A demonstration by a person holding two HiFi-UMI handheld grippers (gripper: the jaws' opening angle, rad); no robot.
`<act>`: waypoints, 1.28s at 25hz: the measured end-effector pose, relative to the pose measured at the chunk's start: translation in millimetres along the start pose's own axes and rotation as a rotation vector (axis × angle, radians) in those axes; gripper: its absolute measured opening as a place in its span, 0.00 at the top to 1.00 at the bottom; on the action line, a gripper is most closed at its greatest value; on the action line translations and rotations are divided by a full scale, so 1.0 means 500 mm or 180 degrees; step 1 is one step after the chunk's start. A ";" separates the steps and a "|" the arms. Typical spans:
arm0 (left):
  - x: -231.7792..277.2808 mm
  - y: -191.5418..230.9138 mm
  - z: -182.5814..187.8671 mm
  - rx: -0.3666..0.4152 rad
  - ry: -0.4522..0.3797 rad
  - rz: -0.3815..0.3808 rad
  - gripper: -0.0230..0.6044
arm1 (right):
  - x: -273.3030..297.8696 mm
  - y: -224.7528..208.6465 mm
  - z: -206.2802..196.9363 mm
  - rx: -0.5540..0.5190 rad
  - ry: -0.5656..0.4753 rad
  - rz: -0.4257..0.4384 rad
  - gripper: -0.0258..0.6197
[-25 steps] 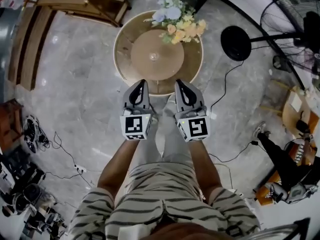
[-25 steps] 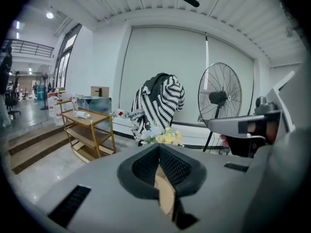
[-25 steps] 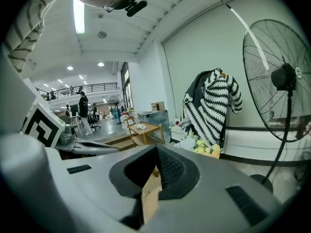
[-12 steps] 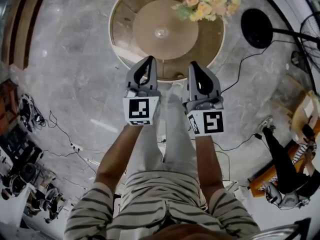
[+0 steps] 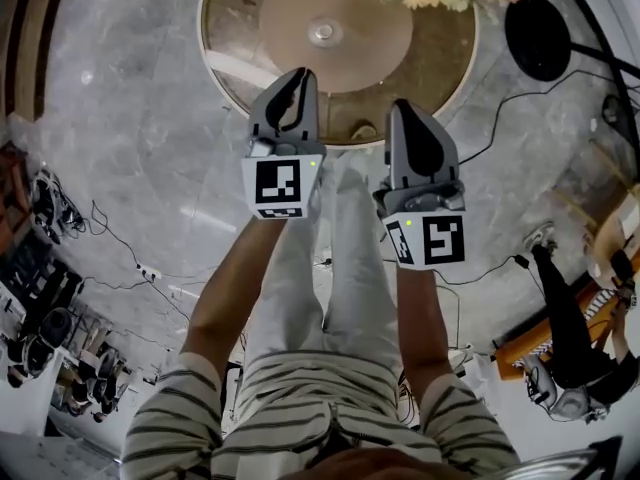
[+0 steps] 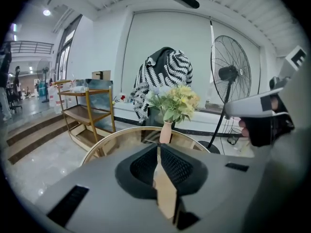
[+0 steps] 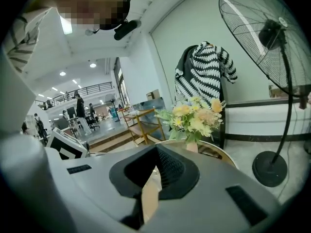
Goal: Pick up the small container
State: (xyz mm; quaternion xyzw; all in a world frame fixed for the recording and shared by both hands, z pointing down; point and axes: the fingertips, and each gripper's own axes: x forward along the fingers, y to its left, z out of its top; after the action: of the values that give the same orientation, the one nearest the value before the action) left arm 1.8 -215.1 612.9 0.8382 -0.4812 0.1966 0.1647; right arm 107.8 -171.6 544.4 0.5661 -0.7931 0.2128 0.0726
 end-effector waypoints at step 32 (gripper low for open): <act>0.257 0.031 -0.197 0.0189 0.0335 -0.0049 0.25 | 0.055 -0.063 -0.157 0.0279 0.0128 -0.0084 0.94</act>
State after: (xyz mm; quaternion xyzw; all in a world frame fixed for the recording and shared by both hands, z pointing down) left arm 30.3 -272.3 762.5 0.8350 -0.4594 0.2533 0.1664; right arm 117.5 -170.9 632.5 0.5747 -0.7739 0.2577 0.0665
